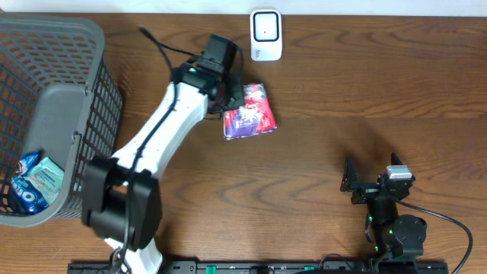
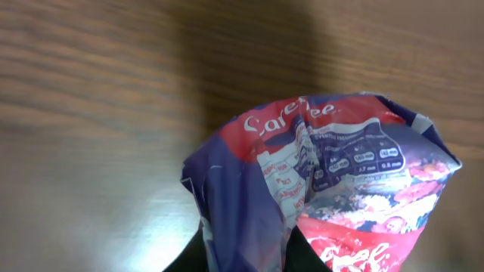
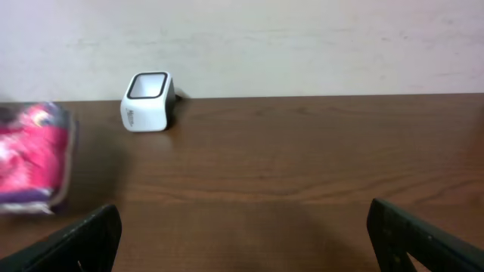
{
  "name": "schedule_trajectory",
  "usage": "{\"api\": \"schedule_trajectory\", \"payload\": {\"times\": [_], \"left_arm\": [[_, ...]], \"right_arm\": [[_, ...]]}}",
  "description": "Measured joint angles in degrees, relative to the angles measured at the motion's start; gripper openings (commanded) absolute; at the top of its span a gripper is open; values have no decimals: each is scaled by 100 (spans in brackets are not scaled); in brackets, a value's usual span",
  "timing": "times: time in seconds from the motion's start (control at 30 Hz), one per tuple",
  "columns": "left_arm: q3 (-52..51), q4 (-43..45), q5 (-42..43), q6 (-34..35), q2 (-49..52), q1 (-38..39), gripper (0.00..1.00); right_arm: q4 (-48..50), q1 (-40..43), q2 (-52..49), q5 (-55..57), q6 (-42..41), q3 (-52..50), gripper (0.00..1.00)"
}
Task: Scan the item barcode
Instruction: 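Carry the pad pack toward the scanner and release it on the table, then reach the left gripper back into the basket and grasp the orange Kleenex pack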
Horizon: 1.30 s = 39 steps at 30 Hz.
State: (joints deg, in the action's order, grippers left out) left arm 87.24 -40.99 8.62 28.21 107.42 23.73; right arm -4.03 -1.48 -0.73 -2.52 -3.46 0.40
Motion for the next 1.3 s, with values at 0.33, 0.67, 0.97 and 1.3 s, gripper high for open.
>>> {"api": "schedule_trajectory", "payload": {"times": [0.33, 0.67, 0.97, 1.3], "left_arm": [[0, 116, 315, -822, 188, 531, 79], [131, 120, 417, -1198, -920, -238, 87], [323, 153, 304, -1174, -2699, -2627, 87], [313, -835, -317, -249, -2527, -5285, 87]], "right_arm": [[0, 0, 0, 0, 0, 0, 99], [0, 0, -2, 2, 0, 0, 99], [0, 0, 0, 0, 0, 0, 99], [2, 0, 0, 2, 0, 0, 99]]}}
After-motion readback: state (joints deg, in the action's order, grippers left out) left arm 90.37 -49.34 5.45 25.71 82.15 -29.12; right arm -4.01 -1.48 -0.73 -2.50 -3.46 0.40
